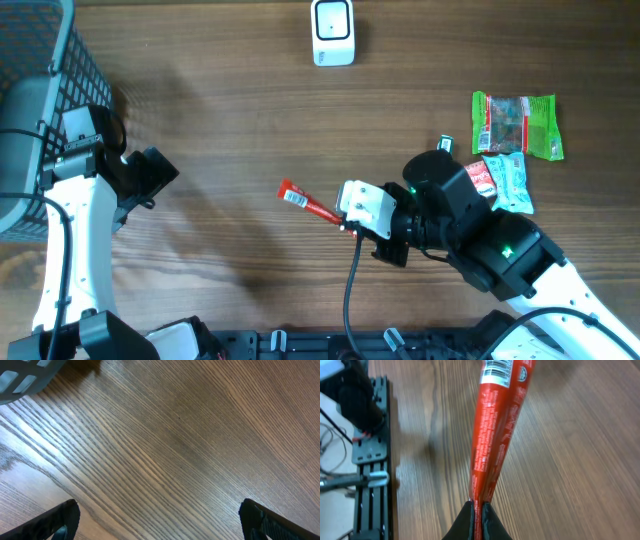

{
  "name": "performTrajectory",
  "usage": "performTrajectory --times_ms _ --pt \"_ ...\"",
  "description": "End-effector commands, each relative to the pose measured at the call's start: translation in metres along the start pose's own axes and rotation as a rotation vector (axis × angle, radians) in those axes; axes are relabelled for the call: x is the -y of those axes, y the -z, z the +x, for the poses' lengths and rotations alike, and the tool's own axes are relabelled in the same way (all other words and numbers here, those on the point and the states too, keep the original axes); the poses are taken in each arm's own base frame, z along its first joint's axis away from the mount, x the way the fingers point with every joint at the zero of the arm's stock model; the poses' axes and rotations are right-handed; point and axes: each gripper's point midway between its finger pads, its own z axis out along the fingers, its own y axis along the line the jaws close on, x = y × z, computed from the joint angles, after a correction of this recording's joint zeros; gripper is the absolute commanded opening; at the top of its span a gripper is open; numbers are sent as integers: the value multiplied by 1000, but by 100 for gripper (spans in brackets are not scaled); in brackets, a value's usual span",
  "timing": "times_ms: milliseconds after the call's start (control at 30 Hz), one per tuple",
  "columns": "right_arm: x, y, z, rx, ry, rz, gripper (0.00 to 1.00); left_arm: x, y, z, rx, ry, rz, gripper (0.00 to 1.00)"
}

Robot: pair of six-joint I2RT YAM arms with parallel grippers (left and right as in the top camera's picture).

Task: Scan the item barcode
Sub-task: 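Lift the Nescafe stick with the right gripper to the white scanner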

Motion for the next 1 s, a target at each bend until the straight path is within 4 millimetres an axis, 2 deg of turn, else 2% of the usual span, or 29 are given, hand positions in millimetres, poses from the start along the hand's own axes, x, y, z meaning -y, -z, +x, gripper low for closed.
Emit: performTrajectory --times_ms 0,33,100,200,267,333,433,533,600,700,767,867,967 --pt "-1 3 -12 36 -150 -23 4 -3 2 -1 10 15 -3 100" --pt "1 3 -17 33 -188 -27 4 -3 2 -1 10 15 -3 100" --pt "4 5 -41 19 -208 -84 4 -3 2 -1 10 15 -3 100" --pt "27 3 -75 -43 -264 -122 4 -3 2 -1 11 15 -3 100" --pt "50 -5 -94 -76 -338 -179 4 -3 2 -1 10 15 -3 100" --pt "82 -11 -101 -84 -406 -186 4 -3 2 -1 11 15 -3 100" --pt "122 -21 -109 19 -502 -281 4 -3 2 -1 11 15 -3 100" --pt "170 -45 -99 143 -658 -411 4 -3 2 -1 11 15 -3 100" --pt "208 -69 -91 240 -754 -496 4 -3 2 -1 10 15 -3 100" --pt "255 -96 -82 319 -886 -544 4 -3 2 -1 10 15 -3 100" --pt "291 -115 -66 356 -1027 -565 4 -3 2 -1 10 15 -3 100" --pt "330 -123 -35 398 -1170 -618 4 -3 2 -1 11 15 -3 100" --pt "348 -138 -3 399 -1289 -634 4 -3 2 -1 11 15 -3 100"
